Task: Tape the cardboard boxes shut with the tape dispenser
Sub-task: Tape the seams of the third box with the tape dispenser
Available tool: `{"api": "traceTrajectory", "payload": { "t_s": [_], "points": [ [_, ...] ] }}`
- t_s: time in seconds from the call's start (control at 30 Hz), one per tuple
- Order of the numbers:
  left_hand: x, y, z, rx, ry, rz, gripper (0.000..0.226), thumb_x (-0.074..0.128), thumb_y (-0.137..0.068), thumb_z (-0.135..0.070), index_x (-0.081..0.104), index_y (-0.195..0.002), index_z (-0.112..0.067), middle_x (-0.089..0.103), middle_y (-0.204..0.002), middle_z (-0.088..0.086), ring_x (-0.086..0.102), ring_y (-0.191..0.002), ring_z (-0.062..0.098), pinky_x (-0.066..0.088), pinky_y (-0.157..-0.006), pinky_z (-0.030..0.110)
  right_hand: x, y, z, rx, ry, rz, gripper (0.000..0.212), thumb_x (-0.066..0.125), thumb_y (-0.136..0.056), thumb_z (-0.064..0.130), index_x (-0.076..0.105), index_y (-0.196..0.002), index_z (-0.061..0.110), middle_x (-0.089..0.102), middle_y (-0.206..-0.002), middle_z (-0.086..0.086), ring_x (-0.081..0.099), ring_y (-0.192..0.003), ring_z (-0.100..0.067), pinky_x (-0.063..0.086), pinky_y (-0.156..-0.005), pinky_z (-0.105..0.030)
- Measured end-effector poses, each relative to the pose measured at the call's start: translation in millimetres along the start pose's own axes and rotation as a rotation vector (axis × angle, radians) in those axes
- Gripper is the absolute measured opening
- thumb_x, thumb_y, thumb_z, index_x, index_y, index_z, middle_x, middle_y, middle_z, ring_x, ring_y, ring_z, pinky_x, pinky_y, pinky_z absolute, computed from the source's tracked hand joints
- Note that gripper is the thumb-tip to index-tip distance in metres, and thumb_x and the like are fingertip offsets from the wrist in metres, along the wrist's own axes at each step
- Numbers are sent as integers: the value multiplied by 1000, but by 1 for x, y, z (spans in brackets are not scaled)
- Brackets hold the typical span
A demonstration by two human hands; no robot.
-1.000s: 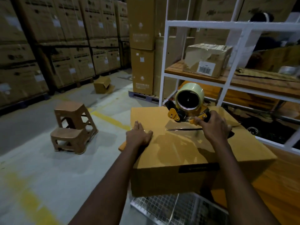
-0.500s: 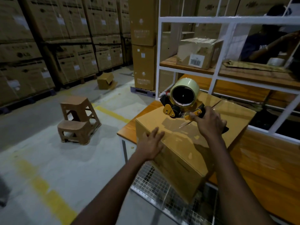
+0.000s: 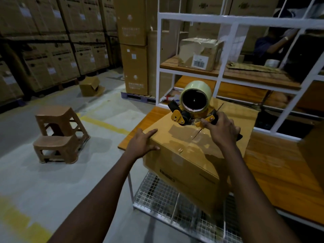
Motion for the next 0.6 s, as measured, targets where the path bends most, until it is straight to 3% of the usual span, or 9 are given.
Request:
{"api": "traceTrajectory", "payload": {
  "t_s": [0.2, 0.43, 0.53, 0.6],
  "points": [
    [20, 51, -10, -118, -42, -217, 92, 53, -71, -84, 29, -151, -43, 34, -127, 13, 45, -106, 32, 46, -85, 42, 14, 5, 26, -19, -38, 9, 47, 56, -87, 58, 52, -115, 20, 59, -118, -6, 47, -114, -31, 25, -88, -42],
    [28, 40, -42, -157, 3, -232, 78, 57, -83, -69, 30, -151, -39, 35, -132, 15, 45, -110, 32, 44, -85, 41, 14, 1, 41, -92, -91, 53, 37, 56, -88, 55, 51, -106, 23, 61, -111, -5, 50, -109, -30, 20, -83, -38],
    [17, 41, -42, -227, 145, -229, 62, 58, -84, -63, 47, -141, -43, 34, -130, 9, 38, -117, 31, 37, -95, 44, -1, -4, 44, -124, -107, 47, 40, 54, -90, 55, 54, -109, 21, 61, -111, -6, 51, -110, -30, 21, -84, -38],
    [-8, 45, -49, -225, 317, -385, 37, 60, -89, -48, 67, -122, -35, 39, -128, 6, 38, -118, 28, 37, -94, 40, -14, -7, 48, -150, -131, 47, 48, 49, -89, 61, 55, -112, 20, 61, -113, -7, 50, -112, -31, 27, -90, -42]
  ]
}}
Point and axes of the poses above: each hand's wrist, its own y-axis away from the middle knuckle, its own x-axis out of the palm, z = x × y, the point moved 7 cm from there along -y, towards the middle knuckle
